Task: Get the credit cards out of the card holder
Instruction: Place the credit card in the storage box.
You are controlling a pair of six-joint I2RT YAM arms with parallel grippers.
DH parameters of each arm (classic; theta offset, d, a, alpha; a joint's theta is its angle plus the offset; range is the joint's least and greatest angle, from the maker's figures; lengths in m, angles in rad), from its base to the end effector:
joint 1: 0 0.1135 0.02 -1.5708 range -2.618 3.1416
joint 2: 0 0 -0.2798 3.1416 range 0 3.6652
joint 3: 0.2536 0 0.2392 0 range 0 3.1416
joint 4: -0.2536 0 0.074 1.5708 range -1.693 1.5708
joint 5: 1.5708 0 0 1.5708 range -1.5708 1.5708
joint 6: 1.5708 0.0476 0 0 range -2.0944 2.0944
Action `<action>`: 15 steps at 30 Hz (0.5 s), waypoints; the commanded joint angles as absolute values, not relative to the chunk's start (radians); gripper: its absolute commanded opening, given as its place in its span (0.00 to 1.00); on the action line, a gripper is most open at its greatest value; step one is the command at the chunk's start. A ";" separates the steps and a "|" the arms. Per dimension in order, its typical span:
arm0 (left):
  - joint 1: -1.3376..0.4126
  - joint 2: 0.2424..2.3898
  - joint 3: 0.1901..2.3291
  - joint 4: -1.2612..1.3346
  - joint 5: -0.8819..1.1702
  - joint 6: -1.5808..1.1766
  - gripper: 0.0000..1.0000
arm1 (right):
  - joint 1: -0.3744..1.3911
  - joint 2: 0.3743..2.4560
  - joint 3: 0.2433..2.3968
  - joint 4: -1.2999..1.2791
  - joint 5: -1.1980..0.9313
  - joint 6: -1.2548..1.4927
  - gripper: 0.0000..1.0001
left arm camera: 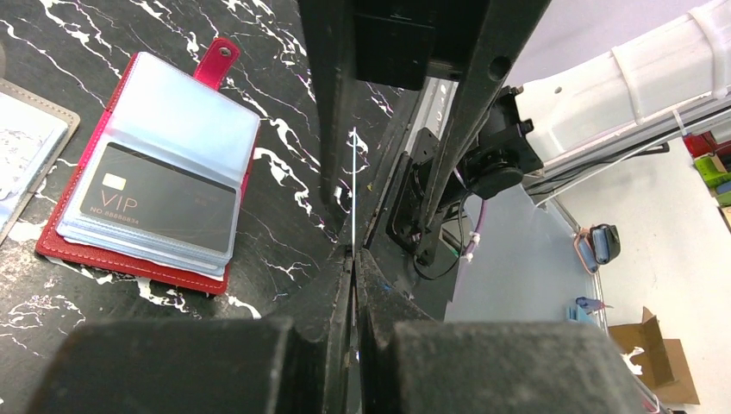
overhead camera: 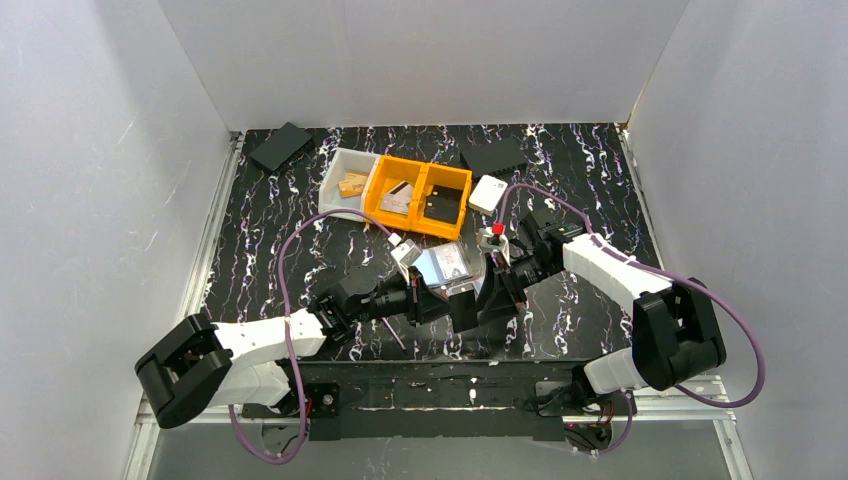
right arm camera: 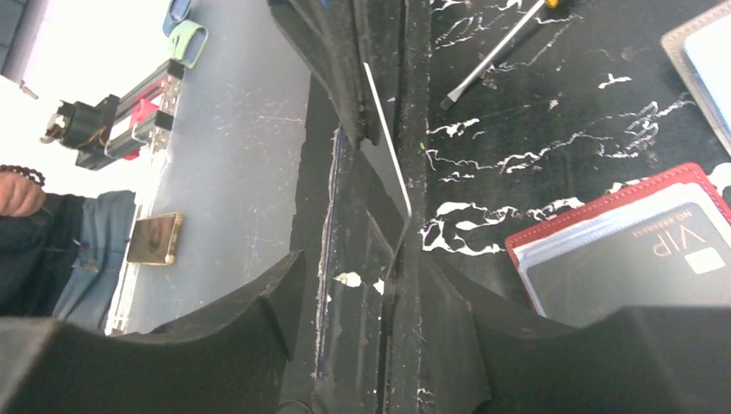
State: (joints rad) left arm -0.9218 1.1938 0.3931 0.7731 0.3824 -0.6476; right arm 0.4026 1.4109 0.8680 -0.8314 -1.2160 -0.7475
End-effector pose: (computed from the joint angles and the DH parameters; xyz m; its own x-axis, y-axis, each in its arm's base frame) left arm 0.1305 -0.2015 0.2460 -0.5952 -0.1415 -0.7910 0.7592 0.2235 -0.6113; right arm 0.1871 0.1282 0.2327 -0.4547 -0.4503 -0.7684 -0.8368 -0.0794 0.5418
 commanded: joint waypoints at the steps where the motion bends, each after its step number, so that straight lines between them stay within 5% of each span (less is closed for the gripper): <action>1: -0.932 1.169 0.427 0.772 0.363 -0.616 0.00 | 0.426 1.419 0.915 -0.872 -1.257 -0.788 0.52; 9: -0.943 1.187 0.435 0.773 0.368 -0.620 0.00 | 0.429 1.444 0.931 -0.879 -1.271 -0.790 0.15; 15: -0.945 1.186 0.425 0.778 0.365 -0.631 0.00 | 0.430 1.425 0.929 -0.885 -1.275 -0.814 0.07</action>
